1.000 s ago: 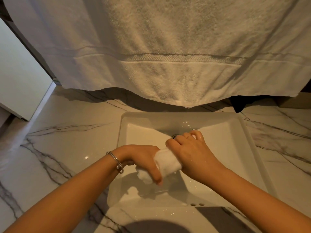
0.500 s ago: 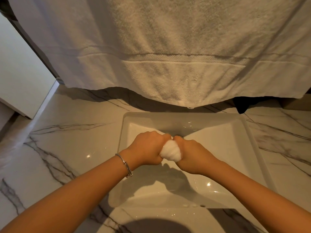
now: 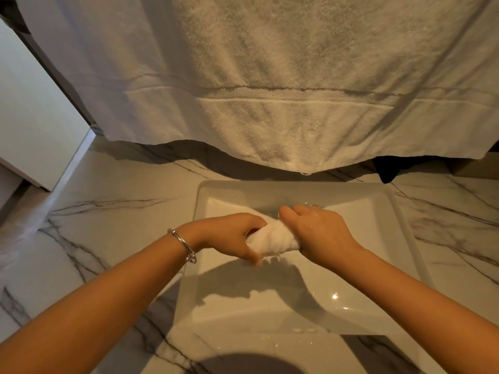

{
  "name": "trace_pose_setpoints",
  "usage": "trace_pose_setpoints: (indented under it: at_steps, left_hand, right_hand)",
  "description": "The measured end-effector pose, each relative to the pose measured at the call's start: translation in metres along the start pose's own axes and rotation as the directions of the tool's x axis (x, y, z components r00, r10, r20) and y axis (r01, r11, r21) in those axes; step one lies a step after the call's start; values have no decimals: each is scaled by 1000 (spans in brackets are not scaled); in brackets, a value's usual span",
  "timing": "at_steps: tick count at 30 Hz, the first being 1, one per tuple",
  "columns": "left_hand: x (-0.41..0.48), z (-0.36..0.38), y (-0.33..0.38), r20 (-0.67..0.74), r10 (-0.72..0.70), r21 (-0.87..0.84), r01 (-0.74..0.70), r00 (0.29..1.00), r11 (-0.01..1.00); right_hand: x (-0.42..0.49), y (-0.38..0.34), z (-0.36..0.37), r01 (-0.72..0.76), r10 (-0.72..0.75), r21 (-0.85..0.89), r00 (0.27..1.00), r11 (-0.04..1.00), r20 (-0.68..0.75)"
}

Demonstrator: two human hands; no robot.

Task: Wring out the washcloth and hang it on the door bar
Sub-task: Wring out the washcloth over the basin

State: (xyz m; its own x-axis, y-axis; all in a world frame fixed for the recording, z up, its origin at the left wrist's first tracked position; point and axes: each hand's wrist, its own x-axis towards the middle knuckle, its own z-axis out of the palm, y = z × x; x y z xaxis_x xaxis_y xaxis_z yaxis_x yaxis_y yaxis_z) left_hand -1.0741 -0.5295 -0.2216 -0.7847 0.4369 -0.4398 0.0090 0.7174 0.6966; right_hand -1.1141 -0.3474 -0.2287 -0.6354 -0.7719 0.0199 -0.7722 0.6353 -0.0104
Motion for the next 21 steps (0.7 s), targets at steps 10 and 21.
trace_pose_setpoints:
  at_steps: [10, 21]
  left_hand:
    - [-1, 13, 0, 57, -41, -458, 63, 998, 887]
    - [21, 22, -12, -432, 83, 597, 216, 898, 773]
  right_hand:
    - [1, 2, -18, 157, -162, -40, 975, 987, -153]
    - [8, -16, 13, -598, 150, 644, 777, 477, 612]
